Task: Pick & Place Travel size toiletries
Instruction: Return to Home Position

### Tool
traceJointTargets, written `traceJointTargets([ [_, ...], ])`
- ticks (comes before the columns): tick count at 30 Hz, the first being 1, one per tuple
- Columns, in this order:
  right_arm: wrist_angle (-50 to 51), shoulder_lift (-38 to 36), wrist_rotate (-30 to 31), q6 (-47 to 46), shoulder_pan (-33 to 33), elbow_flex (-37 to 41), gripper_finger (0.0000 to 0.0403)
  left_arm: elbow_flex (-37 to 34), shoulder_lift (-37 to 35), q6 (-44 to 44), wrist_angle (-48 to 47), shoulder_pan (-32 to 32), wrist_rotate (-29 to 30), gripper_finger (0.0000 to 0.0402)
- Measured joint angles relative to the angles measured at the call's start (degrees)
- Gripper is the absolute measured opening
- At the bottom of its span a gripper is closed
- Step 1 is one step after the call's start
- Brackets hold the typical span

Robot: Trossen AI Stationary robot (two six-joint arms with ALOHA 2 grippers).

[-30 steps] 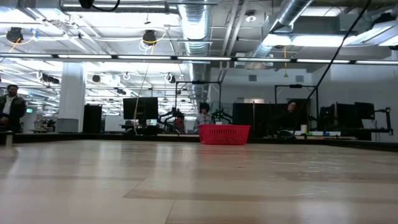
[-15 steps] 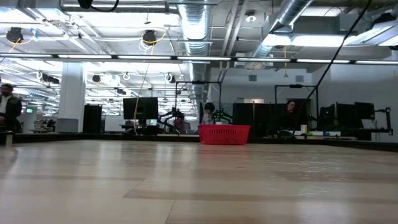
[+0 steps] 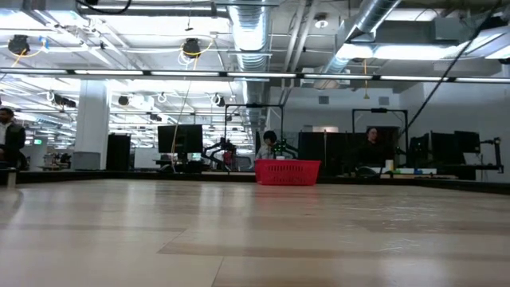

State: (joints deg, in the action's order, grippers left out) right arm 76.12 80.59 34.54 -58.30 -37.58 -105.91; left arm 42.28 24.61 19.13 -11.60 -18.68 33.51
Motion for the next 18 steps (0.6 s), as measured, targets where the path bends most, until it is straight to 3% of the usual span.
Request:
traceJointTargets([
  [4,0.2,-9.5,6.9,13.4,2.1,1.6,0.0019,0.0,-5.7,-2.2,0.1,0.0,3.1,0.0131],
  [8,0.1,-17.8,12.3,23.9,2.3,6.3,0.0014,0.0,-11.3,-7.3,0.0,0.0,4.5,0.0026],
  [13,-1.8,-28.3,16.4,30.2,2.3,18.5,0.0004,0.0,-18.0,-13.3,-0.5,0.0,6.0,0.0004],
  [18,-11.2,-42.0,16.9,30.4,2.3,34.9,0.0001,0.0,-22.3,-17.1,-4.2,0.0,7.3,0.0001],
])
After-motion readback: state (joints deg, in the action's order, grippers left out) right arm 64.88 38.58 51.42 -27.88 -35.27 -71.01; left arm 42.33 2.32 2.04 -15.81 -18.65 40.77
